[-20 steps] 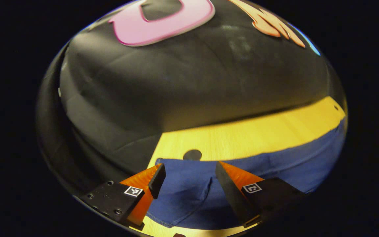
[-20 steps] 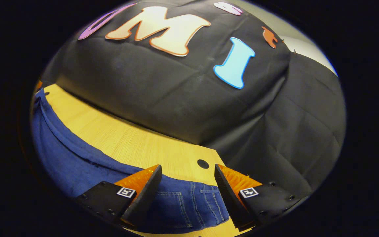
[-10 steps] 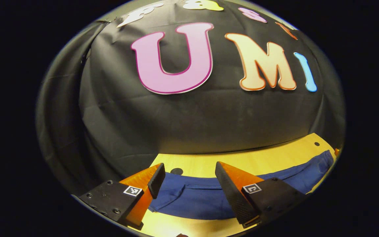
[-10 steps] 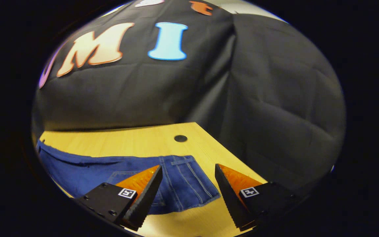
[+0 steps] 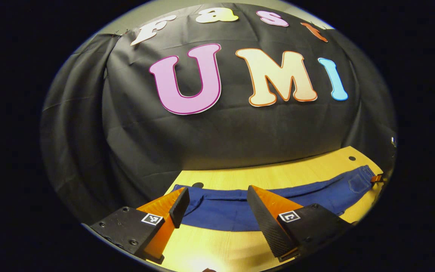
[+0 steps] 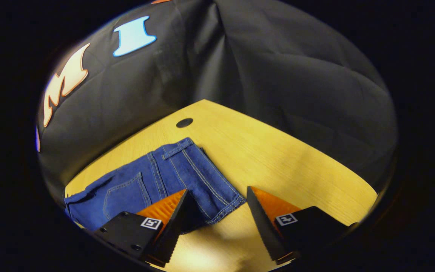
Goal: Grasp the waist and the cuffs of the jeans and fold them to make the two legs overlap; first hold the waist and fold one-third of the jeans toward the cuffs, then hold the cuffs and fold the remaining one-third in the same direction to finish folding.
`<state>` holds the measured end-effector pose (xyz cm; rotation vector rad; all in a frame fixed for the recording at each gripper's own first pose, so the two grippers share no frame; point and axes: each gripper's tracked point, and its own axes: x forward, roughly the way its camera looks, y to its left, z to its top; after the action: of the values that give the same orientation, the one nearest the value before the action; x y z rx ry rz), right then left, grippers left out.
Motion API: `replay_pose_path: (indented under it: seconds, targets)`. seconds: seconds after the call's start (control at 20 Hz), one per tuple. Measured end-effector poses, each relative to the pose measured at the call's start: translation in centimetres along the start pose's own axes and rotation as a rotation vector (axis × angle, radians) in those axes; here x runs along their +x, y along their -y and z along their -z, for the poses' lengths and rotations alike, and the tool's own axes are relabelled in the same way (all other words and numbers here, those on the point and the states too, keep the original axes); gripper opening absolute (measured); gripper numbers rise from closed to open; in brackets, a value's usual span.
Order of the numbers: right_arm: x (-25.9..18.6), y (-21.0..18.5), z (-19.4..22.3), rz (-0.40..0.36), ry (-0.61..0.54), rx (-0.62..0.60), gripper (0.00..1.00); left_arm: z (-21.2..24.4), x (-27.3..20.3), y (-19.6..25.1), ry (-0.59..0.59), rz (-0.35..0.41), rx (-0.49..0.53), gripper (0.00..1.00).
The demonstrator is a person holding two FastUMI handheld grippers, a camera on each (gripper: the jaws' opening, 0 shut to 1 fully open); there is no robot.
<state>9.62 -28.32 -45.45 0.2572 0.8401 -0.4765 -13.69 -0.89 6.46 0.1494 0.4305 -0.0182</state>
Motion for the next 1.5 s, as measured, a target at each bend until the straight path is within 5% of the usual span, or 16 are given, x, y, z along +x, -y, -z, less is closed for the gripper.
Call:
replay_pose_path:
  seconds: [0.05,0.2,0.3,0.6,0.8,1.5]
  targets:
    - [0.1,-1.0,0.9,-0.066,-0.045,0.003,0.86,0.4,-0.9,0.1,-0.007,-0.007,-0.008,0.95]
    - [0.7,-1.7,0.5,-0.073,-0.016,-0.009,0.21,1.5,-2.9,0.3,-0.037,-0.022,-0.025,0.95]
    - [0.9,-1.9,0.3,-0.074,-0.008,-0.042,0.09,1.5,-3.7,0.0,-0.031,-0.024,-0.026,0.95]
    - [-4.0,-5.9,-6.3,-0.156,0.14,0.012,0.08,1.0,-3.7,-2.1,-0.01,-0.019,-0.054,0.95]
    - [-8.5,-13.0,-9.4,-0.238,0.243,-0.018,0.08,1.8,-2.6,-4.2,-0.031,-0.003,-0.088,0.96]
    - [-18.9,-34.4,-8.1,-0.413,0.432,-0.188,0.07,4.0,2.9,-13.9,-0.056,0.071,-0.068,0.95]
